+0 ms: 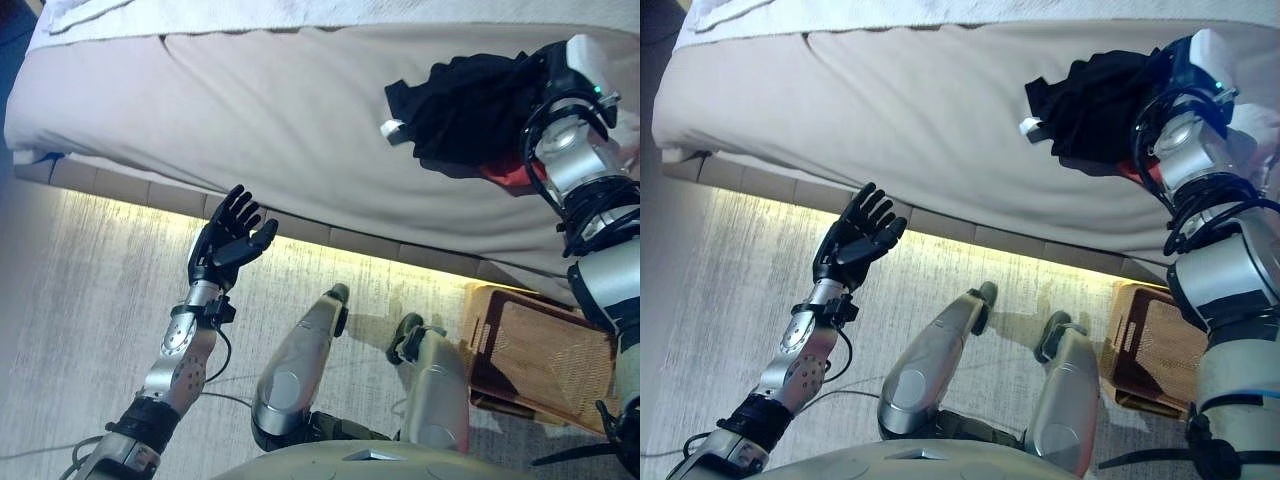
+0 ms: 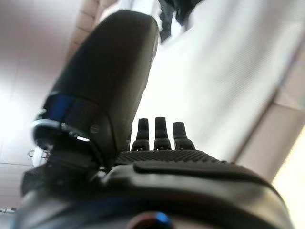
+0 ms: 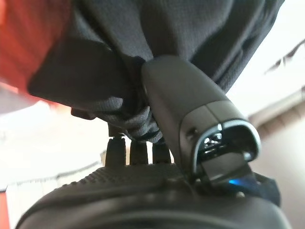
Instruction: Pick up the clothes from the bed and place them into the basket
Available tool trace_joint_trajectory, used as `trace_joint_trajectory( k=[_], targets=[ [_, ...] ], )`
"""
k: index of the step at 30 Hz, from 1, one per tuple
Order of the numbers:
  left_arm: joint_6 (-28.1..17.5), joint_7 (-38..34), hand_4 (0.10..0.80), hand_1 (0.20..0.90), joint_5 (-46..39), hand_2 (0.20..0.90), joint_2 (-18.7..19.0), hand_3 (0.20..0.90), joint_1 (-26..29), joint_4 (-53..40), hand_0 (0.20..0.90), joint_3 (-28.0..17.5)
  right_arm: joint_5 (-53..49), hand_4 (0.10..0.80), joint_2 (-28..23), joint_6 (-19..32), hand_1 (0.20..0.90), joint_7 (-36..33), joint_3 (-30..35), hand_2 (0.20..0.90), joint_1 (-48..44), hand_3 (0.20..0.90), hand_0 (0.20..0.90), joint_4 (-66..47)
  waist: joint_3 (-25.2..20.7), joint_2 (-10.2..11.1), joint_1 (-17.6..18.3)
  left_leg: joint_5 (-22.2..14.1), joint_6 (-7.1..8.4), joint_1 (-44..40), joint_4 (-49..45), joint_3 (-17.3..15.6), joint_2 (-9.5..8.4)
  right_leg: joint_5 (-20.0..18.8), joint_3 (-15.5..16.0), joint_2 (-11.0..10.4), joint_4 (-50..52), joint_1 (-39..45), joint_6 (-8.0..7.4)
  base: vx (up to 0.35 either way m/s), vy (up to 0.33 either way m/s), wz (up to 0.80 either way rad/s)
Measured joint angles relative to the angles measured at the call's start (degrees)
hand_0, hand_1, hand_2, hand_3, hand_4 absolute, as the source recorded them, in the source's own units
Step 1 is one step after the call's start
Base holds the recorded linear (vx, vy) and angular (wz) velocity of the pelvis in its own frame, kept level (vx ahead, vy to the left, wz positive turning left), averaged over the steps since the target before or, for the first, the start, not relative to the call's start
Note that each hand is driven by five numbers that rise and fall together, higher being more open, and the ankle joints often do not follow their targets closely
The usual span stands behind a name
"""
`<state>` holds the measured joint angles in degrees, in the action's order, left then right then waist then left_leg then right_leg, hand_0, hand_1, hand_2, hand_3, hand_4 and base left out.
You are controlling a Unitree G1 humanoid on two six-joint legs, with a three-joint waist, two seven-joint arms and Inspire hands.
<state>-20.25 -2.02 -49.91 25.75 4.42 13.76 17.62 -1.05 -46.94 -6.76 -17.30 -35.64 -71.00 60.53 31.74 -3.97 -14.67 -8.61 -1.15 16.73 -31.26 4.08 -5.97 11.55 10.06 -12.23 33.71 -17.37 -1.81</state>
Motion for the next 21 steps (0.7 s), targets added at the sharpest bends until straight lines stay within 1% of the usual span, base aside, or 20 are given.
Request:
trace_joint_trajectory(
  k=[2, 3, 4, 5, 7, 9, 10, 12, 14, 15, 18, 19, 20, 21],
  targets=[
    [0.69, -0.88, 0.800, 0.900, 0.46, 0.900, -0.05, 0.900, 0.07, 1.01, 0.900, -0.28, -1.11, 0.100, -2.25, 0.80, 0.300, 0.03, 1.71, 0.300, -0.02, 0.200, 0.300, -3.37, -0.64, 1.86, 0.86, 1.84, 0.10, -5.12, 6.19, -0.71, 0.77, -2.22, -0.22, 1.07, -6.05, 4.38, -0.30, 0.151, -0.030, -0.28],
    [1.64, -1.40, 0.800, 0.900, 0.47, 0.900, -0.10, 0.900, 0.19, 1.28, 0.900, -0.55, -2.07, 0.100, -3.61, 1.51, 0.300, 0.12, 2.27, 0.300, -0.02, 0.200, 0.300, -4.55, -1.11, 2.81, 1.25, 2.75, 0.45, -7.38, 8.83, -1.00, 1.14, -3.08, -0.38, 1.64, -8.58, 6.35, -0.50, 0.123, -0.028, -0.26],
    [2.39, -1.83, 0.800, 0.900, 0.48, 0.900, -0.21, 0.900, 0.22, 1.55, 0.900, -0.61, -3.00, 0.100, -4.42, 1.98, 0.300, 0.29, 3.71, 0.300, -0.02, 0.200, 0.300, -5.23, -1.28, 3.36, 1.84, 3.67, 0.45, -9.86, 11.44, -1.11, 1.37, -4.19, -0.28, 2.18, -11.03, 8.77, -0.69, 0.139, -0.026, -0.22],
    [2.75, -2.13, 0.800, 0.900, 0.50, 0.900, -0.15, 0.900, -0.44, 1.68, 0.900, -0.60, -3.86, 0.100, -4.85, 2.48, 0.300, 0.08, 4.79, 0.300, -0.05, 0.200, 0.300, -5.29, -2.92, 4.56, 2.41, 4.32, 0.90, -11.22, 13.96, -1.29, 1.75, -4.84, -0.27, 2.35, -13.74, 9.95, -0.77, 0.111, -0.013, -0.18],
    [2.85, -2.16, 0.800, 0.900, 0.62, 0.900, -0.44, 0.900, -0.26, 3.07, 0.900, -0.45, -5.43, 0.100, -6.88, 3.07, 0.300, 0.15, 6.44, 0.300, -0.23, 0.200, 0.300, -5.73, -6.30, 6.63, 3.64, 5.53, 1.03, -12.62, 17.74, -2.00, 2.32, -6.24, -0.56, 3.40, -17.45, 11.03, -0.83, 0.109, -0.002, -0.22],
    [3.87, -2.24, 0.800, 0.900, 0.87, 0.900, -0.92, 0.900, 0.96, 5.18, 0.900, -0.36, -6.89, 0.100, -9.26, 3.22, 0.300, 0.43, 6.74, 0.300, -1.16, 0.200, 0.300, -6.16, -6.47, 6.89, 4.34, 6.51, 1.42, -16.77, 20.96, -2.74, 3.10, -8.38, -1.14, 4.74, -21.95, 15.21, -0.44, 0.078, -0.010, -0.30],
    [3.94, -2.33, 0.800, 0.900, 1.61, 0.900, -1.07, 0.900, 0.90, 5.98, 0.900, -0.32, -7.09, 0.100, -10.18, 3.53, 0.300, 0.84, 6.84, 0.300, -1.16, 0.200, 0.300, -6.33, -7.38, 7.19, 5.19, 6.61, 1.51, -18.00, 22.09, -2.94, 3.15, -8.77, -1.50, 4.87, -24.12, 16.75, -0.65, 0.052, -0.017, -0.24],
    [3.93, -2.31, 0.800, 0.900, 1.93, 0.900, -1.61, 0.900, 0.85, 8.06, 0.900, 0.23, -7.29, 0.100, -12.13, 4.03, 0.300, 1.48, 6.90, 0.300, -1.16, 0.200, 0.300, -6.50, -10.72, 7.23, 6.53, 6.70, 1.40, -18.53, 24.35, -3.59, 3.38, -9.66, -1.74, 5.17, -27.07, 17.50, -1.06, 0.037, -0.014, -0.18],
    [3.91, -2.17, 0.800, 0.900, 2.70, 0.900, -2.22, 0.900, 0.87, 10.01, 0.900, 0.21, -8.36, 0.100, -14.14, 4.11, 0.300, 1.71, 6.91, 0.300, -1.16, 0.200, 0.300, -6.78, -11.65, 7.26, 7.98, 6.99, 1.56, -21.45, 26.72, -5.13, 3.88, -11.82, -3.10, 6.06, -31.26, 20.47, -0.97, 0.029, -0.014, -0.38],
    [3.92, -2.14, 0.800, 0.900, 2.70, 0.900, -2.39, 0.900, 0.84, 10.78, 0.900, 0.22, -9.10, 0.100, -14.90, 4.12, 0.300, 1.92, 7.18, 0.300, -1.04, 0.200, 0.300, -6.95, -11.81, 7.39, 8.77, 6.99, 1.56, -22.64, 27.45, -5.72, 3.98, -12.33, -3.51, 6.25, -32.88, 21.80, -0.67, 0.024, -0.009, -0.36],
    [3.92, -1.95, 0.800, 0.900, 2.66, 0.900, -3.37, 0.900, 0.76, 13.62, 0.900, 0.16, -9.59, 0.100, -16.21, 4.11, 0.300, 2.18, 8.34, 0.300, -0.37, 0.200, 0.300, -6.97, -14.56, 7.53, 11.10, 6.99, 1.56, -23.30, 29.48, -7.00, 4.09, -13.53, -4.80, 6.91, -36.13, 22.41, -0.91, 0.012, -0.015, -0.26],
    [3.94, -1.93, 0.800, 0.900, 2.64, 0.900, -3.72, 0.900, 0.77, 14.57, 0.900, 0.04, -9.59, 0.100, -16.72, 4.11, 0.300, 2.32, 8.47, 0.300, -0.05, 0.200, 0.300, -7.12, -14.74, 7.56, 11.87, 6.99, 1.57, -23.88, 29.59, -7.58, 4.19, -14.78, -5.16, 6.96, -37.94, 23.64, -0.52, 0.007, -0.021, -0.43],
    [4.13, -1.86, 0.800, 0.900, 2.65, 0.900, -4.33, 0.900, 0.64, 15.59, 0.900, 0.00, -9.58, 0.100, -17.39, 4.11, 0.300, 2.36, 10.11, 0.300, 1.84, 0.200, 0.300, -8.06, -14.75, 7.59, 12.15, 7.00, 1.59, -24.56, 28.76, -8.59, 4.34, -15.98, -6.00, 7.02, -38.96, 24.62, 0.29, 0.000, -0.020, -0.40],
    [4.28, -1.46, 0.800, 0.900, 2.66, 0.900, -4.71, 0.900, 0.71, 16.70, 0.900, -0.01, -9.61, 0.100, -17.47, 4.03, 0.300, 2.27, 10.90, 0.300, 3.24, 0.200, 0.300, -8.38, -14.90, 8.39, 12.60, 6.17, 1.78, -22.68, 25.27, -8.92, 4.03, -16.41, -6.61, 6.04, -38.92, 24.96, 0.88, -0.013, -0.027, -0.38]
  ],
)
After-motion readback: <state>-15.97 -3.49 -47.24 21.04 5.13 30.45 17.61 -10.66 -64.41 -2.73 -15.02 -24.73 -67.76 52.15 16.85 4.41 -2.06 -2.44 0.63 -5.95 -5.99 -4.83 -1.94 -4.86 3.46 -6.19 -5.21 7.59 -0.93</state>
